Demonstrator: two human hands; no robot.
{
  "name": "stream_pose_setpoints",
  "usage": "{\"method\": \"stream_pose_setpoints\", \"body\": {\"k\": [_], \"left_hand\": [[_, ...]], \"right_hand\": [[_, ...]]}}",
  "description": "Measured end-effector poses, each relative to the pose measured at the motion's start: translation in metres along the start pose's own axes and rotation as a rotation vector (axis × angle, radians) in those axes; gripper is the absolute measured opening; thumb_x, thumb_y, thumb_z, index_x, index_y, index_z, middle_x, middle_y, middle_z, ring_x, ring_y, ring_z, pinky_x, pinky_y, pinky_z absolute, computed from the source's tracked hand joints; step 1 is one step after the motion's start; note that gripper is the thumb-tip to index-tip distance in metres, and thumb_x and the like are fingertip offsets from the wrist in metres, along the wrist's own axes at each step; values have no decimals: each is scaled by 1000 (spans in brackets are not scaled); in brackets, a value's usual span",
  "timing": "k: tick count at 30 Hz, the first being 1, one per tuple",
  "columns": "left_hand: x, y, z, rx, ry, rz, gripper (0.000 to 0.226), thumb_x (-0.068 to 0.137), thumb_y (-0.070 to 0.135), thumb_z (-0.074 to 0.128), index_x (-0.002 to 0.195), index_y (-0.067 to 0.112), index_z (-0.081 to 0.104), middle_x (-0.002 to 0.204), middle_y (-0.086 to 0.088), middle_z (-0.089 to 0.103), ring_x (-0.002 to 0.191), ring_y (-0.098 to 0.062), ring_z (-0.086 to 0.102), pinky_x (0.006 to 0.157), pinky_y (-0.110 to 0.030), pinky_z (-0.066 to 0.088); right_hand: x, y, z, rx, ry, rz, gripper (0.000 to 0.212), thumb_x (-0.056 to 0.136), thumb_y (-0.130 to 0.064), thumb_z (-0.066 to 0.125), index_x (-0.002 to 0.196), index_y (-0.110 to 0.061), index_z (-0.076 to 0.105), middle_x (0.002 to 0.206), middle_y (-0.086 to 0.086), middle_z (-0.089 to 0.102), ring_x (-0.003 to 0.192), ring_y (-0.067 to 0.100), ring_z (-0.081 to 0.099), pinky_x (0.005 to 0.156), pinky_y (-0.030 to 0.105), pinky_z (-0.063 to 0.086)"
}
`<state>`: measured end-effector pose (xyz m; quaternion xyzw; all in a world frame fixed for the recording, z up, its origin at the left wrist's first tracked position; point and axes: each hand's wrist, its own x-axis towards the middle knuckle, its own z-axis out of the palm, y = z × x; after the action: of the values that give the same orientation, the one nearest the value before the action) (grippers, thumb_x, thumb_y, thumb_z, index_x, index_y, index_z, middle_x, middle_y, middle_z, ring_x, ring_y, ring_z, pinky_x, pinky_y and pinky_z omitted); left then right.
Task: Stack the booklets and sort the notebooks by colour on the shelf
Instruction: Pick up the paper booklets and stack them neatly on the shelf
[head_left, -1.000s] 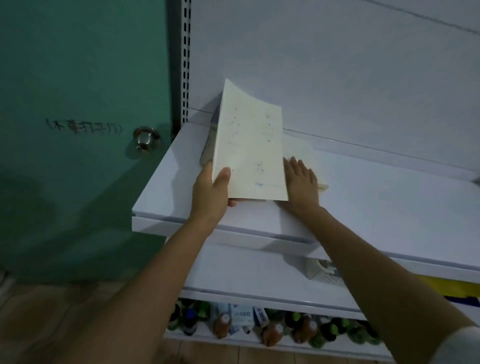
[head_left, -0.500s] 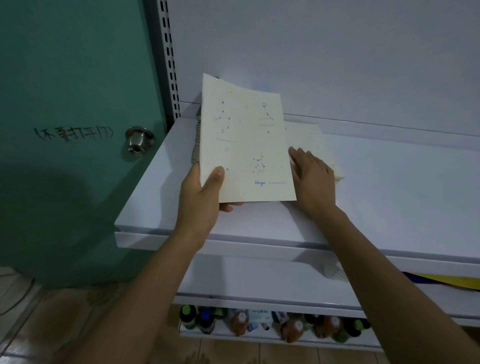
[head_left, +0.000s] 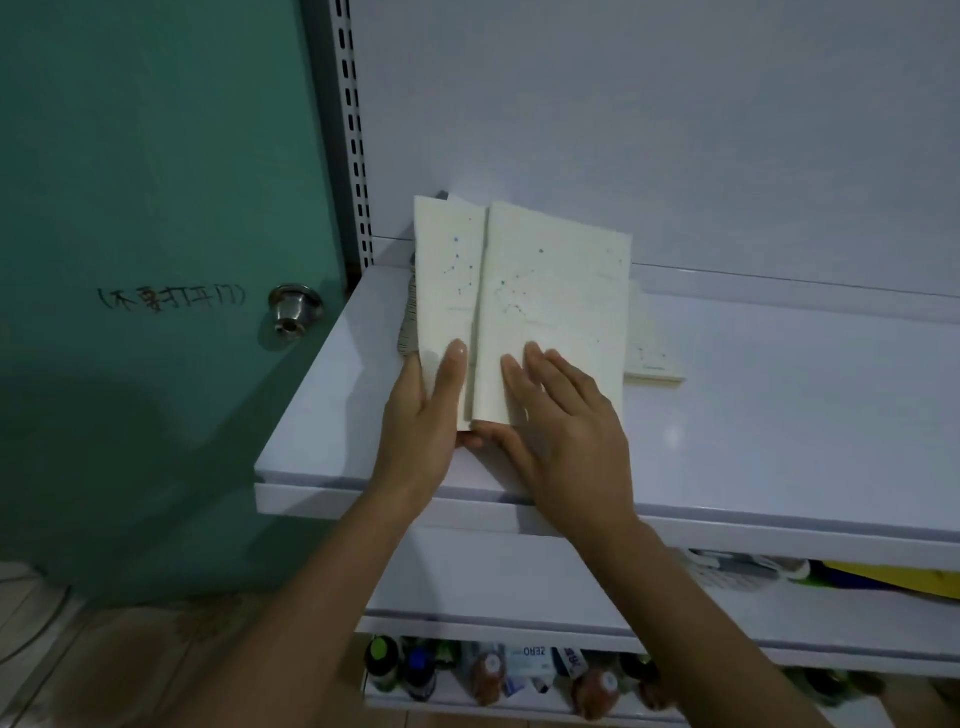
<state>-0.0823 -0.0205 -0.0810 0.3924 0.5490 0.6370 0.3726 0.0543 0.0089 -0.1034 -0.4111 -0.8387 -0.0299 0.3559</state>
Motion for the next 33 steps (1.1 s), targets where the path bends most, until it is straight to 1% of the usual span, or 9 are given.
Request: {"method": "stream_pose_setpoints", "body": {"k": [3,8,16,21,24,27,29,31,33], "left_hand": [[-2,-2,0,108,8,60,50,77,51,69,120,32,52,108,12,65,93,-6,64,65,-21,55],[1,-8,-1,170,24,71,50,80,38,72,122,28,46,114,5,60,100,-13,59,71,-25,58],[5,-13,-2,145,-12,105,44,82,36,70,116,31,42,108,9,57,93,-8,57,60,-16,55],[7,-21,-3,106,-35,108,36,79,35,73,101,40,45,94,21,57,81,2,59,53,-10,48],[8,-15,-5,80,-64,86,29,84,27,69,101,40,49,103,11,63,87,-1,61,64,-20,54],[-3,-2,-7,61,-108,75,30,87,17,65,107,34,52,111,2,65,98,-13,62,81,-36,55],[-17,5,-10,69,-116,95,33,89,17,63,117,28,51,115,3,63,105,-17,61,83,-35,55],[-36,10,-7,40,-122,119,32,89,18,62,117,29,51,114,7,64,104,-12,62,77,-29,55],[-63,13,5,-59,-159,109,29,90,19,63,112,34,53,104,13,67,94,-4,65,66,-24,55]], "right_hand": [[0,-1,-4,-1,2,22,58,90,-54,48,132,-14,56,140,9,51,131,28,46,104,44,42],[-5,-4,-2,-4,51,-25,49,93,-45,45,126,-13,61,135,6,56,127,26,51,99,45,47],[-3,-1,3,-24,110,-46,43,96,-38,43,123,-12,64,132,3,59,124,21,54,103,33,41],[-8,-4,9,-85,103,6,47,98,-43,36,131,-12,50,131,6,60,119,22,56,97,30,42],[-3,-12,2,-87,39,19,52,98,-48,33,135,-12,41,134,9,56,120,25,55,97,33,43],[-5,-16,-11,10,-4,190,59,97,-50,35,144,-13,34,147,7,41,134,22,39,108,31,29],[-20,-15,-20,198,84,386,60,96,-51,40,145,-17,31,150,3,35,136,17,32,111,32,27],[-39,-10,-36,420,226,591,55,94,-49,47,140,-21,36,142,-1,43,130,12,40,104,27,36],[-58,-4,-61,652,285,745,41,90,-51,51,124,-30,47,120,-9,58,109,2,55,82,12,45]]}}
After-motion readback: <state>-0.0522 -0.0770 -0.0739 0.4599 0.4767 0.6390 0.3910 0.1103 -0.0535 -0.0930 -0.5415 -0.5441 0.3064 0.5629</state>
